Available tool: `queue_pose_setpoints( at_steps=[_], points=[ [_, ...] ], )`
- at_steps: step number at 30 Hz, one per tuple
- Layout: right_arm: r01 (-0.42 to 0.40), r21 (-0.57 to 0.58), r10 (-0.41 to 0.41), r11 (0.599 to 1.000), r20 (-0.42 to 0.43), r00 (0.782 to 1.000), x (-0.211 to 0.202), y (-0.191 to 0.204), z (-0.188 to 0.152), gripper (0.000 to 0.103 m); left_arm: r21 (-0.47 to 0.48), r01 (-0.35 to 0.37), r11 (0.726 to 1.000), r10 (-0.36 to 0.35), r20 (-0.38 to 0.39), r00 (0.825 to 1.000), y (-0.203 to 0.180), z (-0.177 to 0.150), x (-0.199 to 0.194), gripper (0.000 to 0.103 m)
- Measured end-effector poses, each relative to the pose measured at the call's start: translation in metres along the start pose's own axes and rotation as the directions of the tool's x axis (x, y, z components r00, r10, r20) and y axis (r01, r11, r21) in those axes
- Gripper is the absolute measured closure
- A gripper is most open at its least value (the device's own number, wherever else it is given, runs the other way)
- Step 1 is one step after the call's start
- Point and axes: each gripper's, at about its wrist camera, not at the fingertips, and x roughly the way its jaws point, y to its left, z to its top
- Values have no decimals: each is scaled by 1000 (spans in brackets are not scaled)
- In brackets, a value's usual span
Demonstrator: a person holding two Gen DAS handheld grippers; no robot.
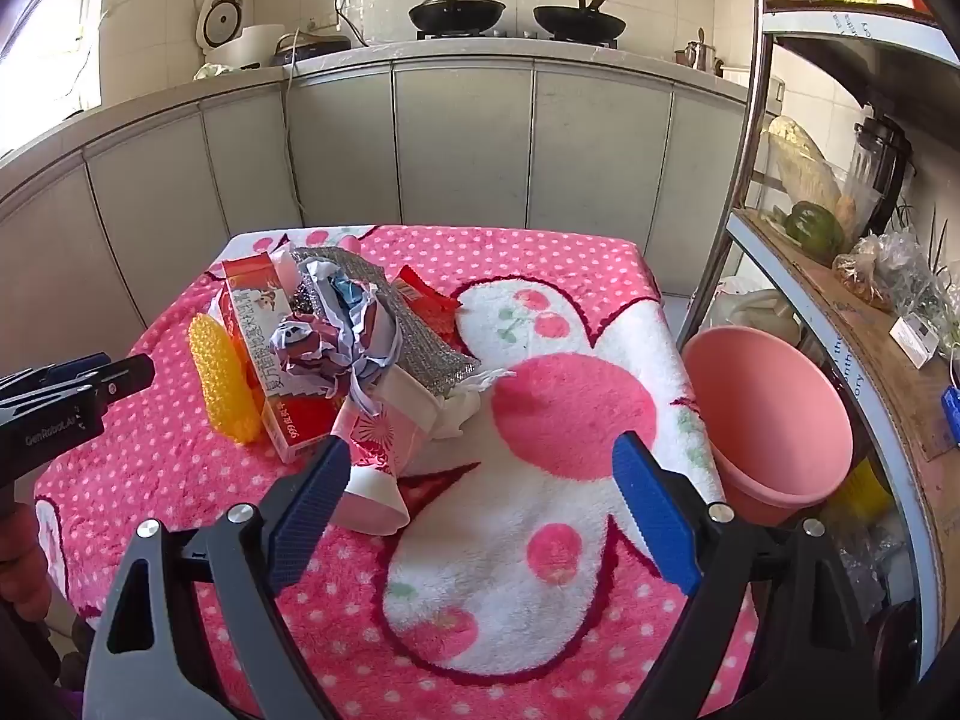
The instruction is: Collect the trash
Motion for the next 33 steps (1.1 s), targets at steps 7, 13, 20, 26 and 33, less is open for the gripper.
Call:
queue_pose_setpoints(
  at_steps=[7,13,20,26,33],
  points=[
    [-3,-2,3,1000,-3,1000,1,-1,0,14,0,4,1000,-4,-1,1000,-3,-3,0,48],
    [-3,-4,3,1000,-2,1000,1,3,-2,13,2,13,1000,-13,-2,1000,-4,-1,-1,48],
    [-6,-1,6,1000,-1,1000,0,0,0,14,5,16,1000,-16,1,1000,-4,-1,-2,48],
    [-9,-2,9,1000,-2,1000,-1,0,0,13,6,19,1000,-19,2,1000,-3,-1,-3,48],
    [-10,-6,10,1000,2,1000,-2,2,1,14,11,19,1000,-19,6,1000,-5,-1,-5,48]
  ],
)
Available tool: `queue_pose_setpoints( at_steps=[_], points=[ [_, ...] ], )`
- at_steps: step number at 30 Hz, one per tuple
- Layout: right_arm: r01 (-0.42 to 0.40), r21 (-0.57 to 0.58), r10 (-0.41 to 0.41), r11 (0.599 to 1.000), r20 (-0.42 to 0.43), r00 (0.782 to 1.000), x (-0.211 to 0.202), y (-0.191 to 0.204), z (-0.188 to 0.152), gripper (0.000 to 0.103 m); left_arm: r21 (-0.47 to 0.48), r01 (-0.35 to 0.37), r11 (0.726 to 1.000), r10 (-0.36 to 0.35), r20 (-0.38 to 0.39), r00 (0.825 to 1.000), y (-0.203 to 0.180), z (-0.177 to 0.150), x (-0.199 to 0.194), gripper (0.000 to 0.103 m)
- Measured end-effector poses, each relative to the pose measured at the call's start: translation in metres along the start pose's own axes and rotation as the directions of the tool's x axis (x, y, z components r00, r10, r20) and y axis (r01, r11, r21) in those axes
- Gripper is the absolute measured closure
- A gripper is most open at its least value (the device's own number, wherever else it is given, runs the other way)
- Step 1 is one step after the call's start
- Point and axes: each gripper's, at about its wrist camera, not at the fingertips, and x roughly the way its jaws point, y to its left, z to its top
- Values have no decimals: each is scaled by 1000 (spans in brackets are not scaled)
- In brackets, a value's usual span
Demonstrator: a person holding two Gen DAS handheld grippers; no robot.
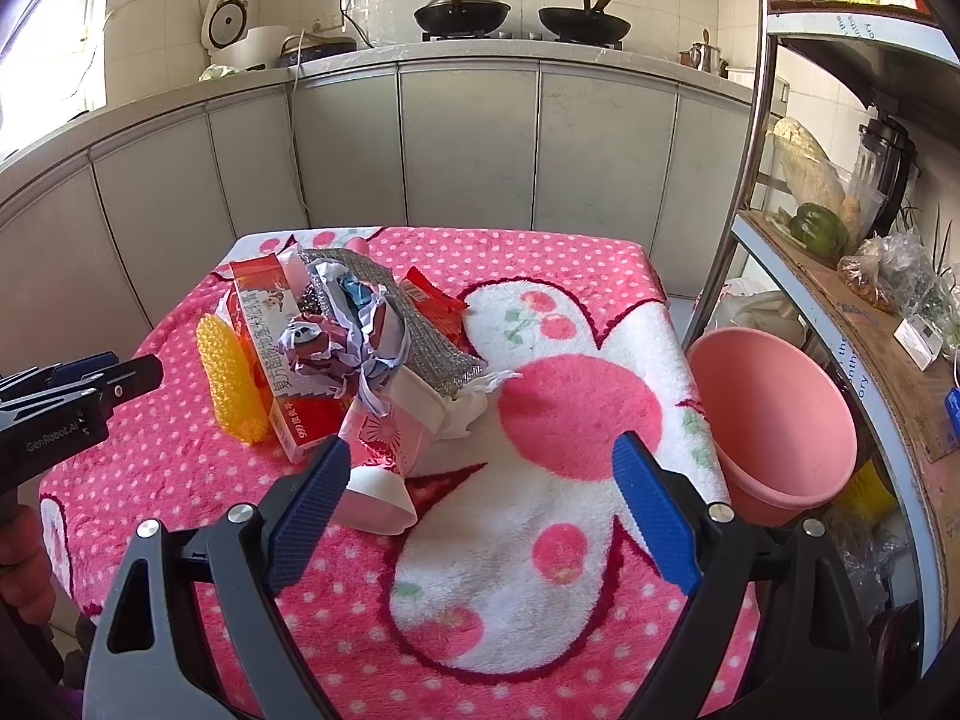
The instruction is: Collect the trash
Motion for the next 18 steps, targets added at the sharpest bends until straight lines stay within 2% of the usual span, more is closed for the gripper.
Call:
queue_pose_setpoints(
  at_steps=[18],
  points=[
    [-4,0,4,1000,-5,1000,1,1,0,14,-2,0,1000,0,-6,1000,-1,0,0,48]
  ],
)
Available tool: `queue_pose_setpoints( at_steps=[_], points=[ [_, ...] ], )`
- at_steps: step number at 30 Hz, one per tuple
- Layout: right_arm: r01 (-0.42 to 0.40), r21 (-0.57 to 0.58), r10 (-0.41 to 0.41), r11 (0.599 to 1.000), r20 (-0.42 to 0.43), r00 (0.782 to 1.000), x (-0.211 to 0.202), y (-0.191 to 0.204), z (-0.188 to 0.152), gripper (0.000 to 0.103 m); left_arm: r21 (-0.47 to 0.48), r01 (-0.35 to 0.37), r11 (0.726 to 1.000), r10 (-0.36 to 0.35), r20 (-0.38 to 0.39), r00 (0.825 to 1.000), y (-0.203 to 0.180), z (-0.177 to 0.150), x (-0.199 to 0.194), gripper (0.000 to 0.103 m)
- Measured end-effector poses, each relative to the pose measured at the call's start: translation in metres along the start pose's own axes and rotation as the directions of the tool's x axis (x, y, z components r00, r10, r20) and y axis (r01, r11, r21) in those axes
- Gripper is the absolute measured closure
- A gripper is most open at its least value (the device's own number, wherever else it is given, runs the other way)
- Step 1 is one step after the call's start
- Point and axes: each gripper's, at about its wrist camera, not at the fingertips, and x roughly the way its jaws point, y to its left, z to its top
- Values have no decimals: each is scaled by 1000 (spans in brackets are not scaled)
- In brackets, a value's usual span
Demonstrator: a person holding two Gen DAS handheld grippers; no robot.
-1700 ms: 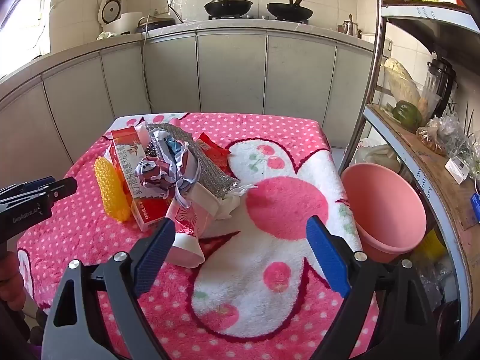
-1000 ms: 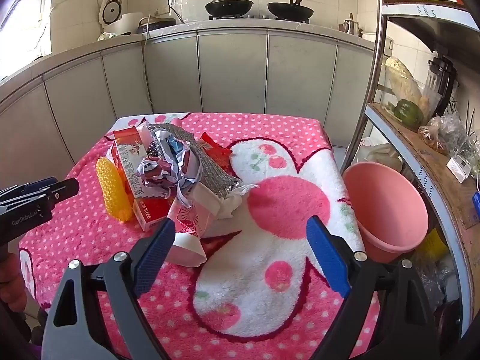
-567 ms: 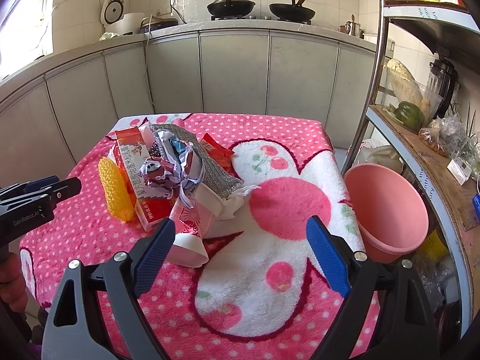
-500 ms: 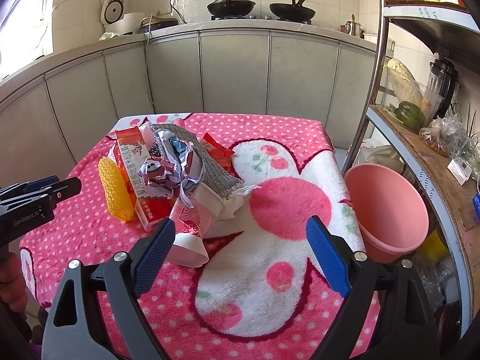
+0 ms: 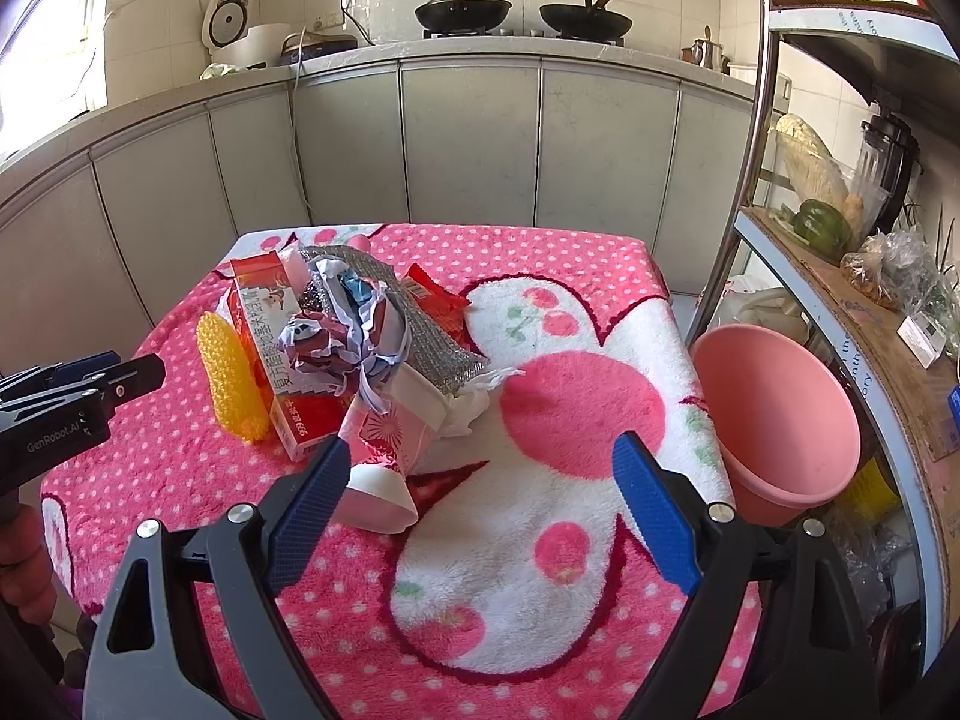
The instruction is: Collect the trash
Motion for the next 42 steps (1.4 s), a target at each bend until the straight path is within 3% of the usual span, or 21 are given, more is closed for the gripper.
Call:
queue_pose_setpoints(
  at_steps=[42],
  points=[
    [-12,2,12,1000,-4,1000,0,1,-2,13,6,1,1000,-1,-3,1000,-1,-2,1,48]
  ],
)
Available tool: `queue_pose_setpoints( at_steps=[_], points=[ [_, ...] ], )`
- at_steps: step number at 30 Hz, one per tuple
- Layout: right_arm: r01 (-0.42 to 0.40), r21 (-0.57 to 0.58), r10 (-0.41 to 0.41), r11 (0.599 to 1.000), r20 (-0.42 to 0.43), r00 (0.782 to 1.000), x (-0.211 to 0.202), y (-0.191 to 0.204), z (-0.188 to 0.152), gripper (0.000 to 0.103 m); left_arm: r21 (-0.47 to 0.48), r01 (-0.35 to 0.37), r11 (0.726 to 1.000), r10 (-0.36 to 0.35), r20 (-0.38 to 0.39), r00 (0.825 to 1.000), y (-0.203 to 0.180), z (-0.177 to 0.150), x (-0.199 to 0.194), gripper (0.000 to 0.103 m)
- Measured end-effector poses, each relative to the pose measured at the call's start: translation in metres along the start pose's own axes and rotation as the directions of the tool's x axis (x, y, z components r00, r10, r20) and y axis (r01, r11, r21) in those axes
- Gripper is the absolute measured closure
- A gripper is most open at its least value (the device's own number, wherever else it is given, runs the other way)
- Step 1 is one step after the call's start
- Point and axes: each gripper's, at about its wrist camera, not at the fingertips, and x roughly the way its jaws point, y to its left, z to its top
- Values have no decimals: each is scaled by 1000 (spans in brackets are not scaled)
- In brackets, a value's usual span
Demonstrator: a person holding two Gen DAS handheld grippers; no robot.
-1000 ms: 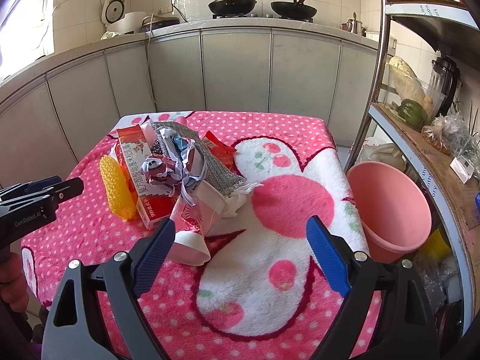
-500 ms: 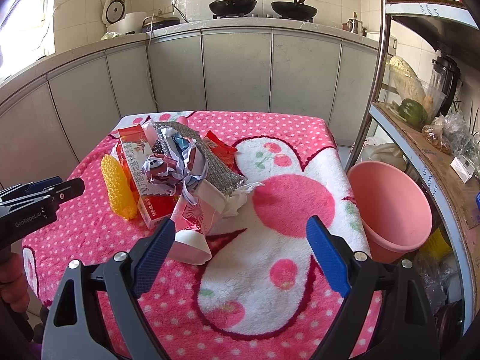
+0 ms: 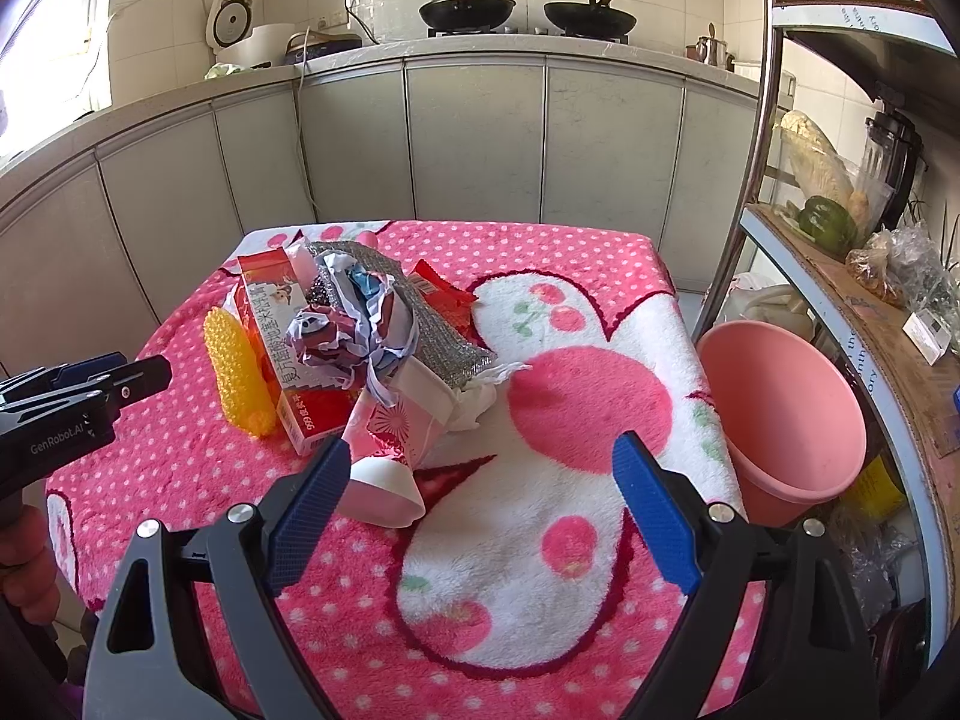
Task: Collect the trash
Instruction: 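Grasp the yellow foam net with the left tool while the right tool grasps foil wrappers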
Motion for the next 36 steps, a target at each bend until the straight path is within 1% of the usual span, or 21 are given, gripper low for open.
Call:
queue_pose_setpoints(
  at_steps=[11,13,17,21,26,28,29,33,34,36],
  points=[
    [-7,2,7,1000,-5,1000,0,4,-2,13,-1,7,1000,-7,-2,1000,-2,-2,0,48],
    [-12,0,12,1000,-10,1000,1,4,-2,13,-5,28,1000,-28,-6,1000,-2,-3,-1,48],
    [-38,-7,38,999,-36,999,6,4,-3,13,-34,92,995,-93,-25,995,5,-1,1,48],
    [-72,-19,71,997,-63,995,11,6,-5,13,-108,187,976,-196,-78,977,15,5,9,48],
    [-125,-38,121,991,-90,989,16,9,-8,14,-198,250,948,-276,-117,954,20,13,19,48],
    [-143,-40,139,989,-94,986,17,10,-9,14,-217,261,941,-293,-131,947,19,19,24,48],
    [-151,-39,146,988,-97,985,18,9,-9,16,-224,264,938,-299,-139,944,17,22,26,48],
    [-192,-26,189,981,-92,978,17,2,-4,17,-247,266,932,-316,-190,930,8,31,42,48],
    [-200,-21,198,980,-88,976,15,-1,-1,17,-249,263,932,-315,-199,928,7,33,46,48],
    [-233,1,232,972,-72,970,11,-8,6,18,-246,247,937,-300,-209,931,4,35,53,49]
  ],
)
